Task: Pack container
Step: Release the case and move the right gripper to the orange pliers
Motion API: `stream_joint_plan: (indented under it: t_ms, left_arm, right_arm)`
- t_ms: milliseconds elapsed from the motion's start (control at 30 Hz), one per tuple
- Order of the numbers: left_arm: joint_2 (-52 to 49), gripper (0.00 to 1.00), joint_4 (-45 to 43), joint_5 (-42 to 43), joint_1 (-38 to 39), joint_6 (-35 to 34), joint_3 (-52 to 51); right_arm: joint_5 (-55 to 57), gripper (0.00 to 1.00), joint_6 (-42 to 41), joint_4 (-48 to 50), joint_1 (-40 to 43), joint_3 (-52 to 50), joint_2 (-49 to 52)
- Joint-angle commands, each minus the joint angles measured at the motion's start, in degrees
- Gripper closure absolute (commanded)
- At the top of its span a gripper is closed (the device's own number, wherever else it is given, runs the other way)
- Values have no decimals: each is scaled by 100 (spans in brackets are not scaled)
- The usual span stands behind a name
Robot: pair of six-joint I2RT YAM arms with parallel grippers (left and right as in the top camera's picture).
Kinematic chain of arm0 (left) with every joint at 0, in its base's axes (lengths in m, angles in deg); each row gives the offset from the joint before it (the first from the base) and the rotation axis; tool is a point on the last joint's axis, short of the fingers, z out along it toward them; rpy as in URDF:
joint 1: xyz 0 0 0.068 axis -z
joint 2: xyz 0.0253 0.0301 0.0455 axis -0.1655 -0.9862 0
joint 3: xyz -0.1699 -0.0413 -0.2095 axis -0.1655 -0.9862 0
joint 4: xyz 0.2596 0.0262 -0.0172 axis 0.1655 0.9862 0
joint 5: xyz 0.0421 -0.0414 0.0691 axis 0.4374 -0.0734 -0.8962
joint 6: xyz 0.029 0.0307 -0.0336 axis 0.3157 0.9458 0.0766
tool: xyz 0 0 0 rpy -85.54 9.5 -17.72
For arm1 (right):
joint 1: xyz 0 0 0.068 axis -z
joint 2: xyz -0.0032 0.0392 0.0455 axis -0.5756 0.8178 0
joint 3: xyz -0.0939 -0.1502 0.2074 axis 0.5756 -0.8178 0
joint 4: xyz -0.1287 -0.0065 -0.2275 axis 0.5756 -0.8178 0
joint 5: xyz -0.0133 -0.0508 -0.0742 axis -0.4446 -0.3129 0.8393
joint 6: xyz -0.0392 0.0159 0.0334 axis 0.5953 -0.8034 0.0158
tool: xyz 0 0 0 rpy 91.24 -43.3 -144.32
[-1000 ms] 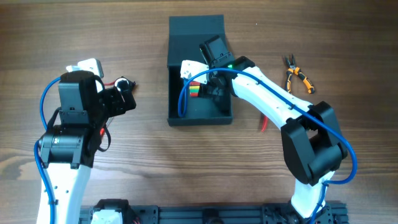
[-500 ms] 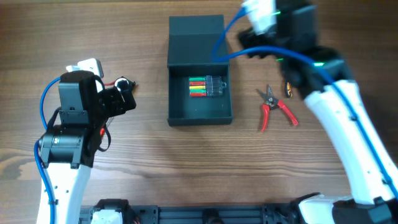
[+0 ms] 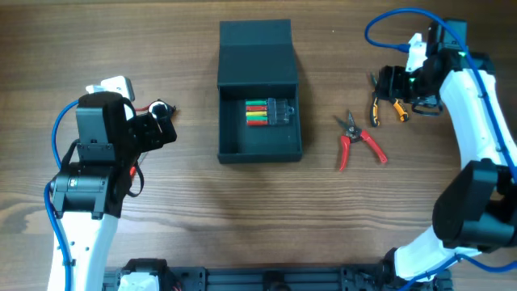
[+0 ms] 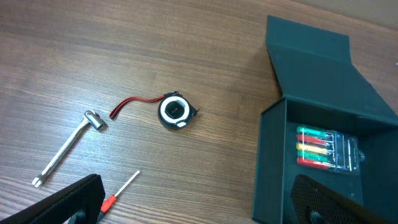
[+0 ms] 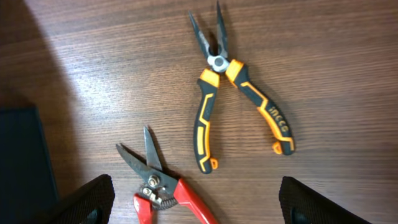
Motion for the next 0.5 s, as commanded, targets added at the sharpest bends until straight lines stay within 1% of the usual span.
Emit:
stream_joint_plan:
  t_ms: [0,167,333,433,467]
  left_arm:
    - [0,0,-13,-31,-39,92,98]
    - [0,0,-13,-33,-39,92,98]
    - [0,0,-13,-31,-39,92,98]
    - [0,0,-13,-33,-39,92,98]
    - [0,0,-13,-31,-39,92,98]
  right_arm:
    - [361,17,-289,166,-85,-4,382]
    - [358,27,-267,243,-105,-4,896]
    - [297,28,-273,426,-271,-4,1460]
    - [490,30,-634,605,-404,-4,1665]
    - [503,33,-769,647,-424,-4,1676]
